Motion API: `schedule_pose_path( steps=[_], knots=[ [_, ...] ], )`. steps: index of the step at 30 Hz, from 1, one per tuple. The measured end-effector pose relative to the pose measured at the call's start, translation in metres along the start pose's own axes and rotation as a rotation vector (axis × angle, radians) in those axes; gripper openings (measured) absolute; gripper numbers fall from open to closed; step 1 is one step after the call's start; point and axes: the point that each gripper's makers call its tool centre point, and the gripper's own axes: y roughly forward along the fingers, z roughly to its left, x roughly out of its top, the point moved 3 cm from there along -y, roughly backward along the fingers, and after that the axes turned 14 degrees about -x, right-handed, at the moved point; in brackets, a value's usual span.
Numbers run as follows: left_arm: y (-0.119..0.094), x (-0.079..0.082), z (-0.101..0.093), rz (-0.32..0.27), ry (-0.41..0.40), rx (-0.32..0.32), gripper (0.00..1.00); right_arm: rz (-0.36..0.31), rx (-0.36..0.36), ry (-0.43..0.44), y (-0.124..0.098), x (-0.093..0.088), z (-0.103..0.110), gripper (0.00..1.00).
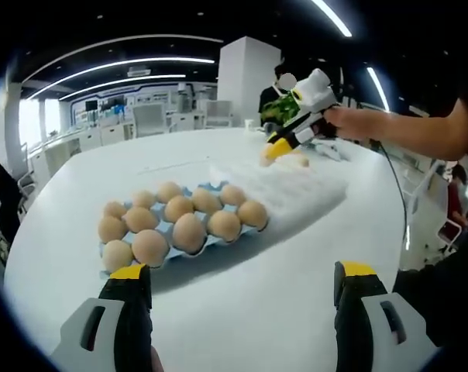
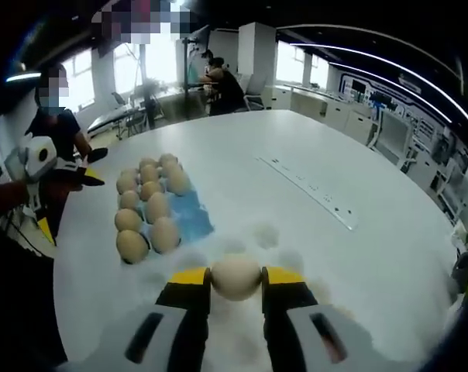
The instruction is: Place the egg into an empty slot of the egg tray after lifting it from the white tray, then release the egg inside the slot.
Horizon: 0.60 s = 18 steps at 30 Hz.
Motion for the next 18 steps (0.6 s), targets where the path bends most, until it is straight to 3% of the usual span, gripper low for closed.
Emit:
schedule_pose_path(
  steps=[18],
  knots=[
    [-0.003,-0.002,0.004,-0.004,-0.010,0.017,1.00,-0.034,0.053,0.033,0.020,0.017,0.023,0.26]
  ],
)
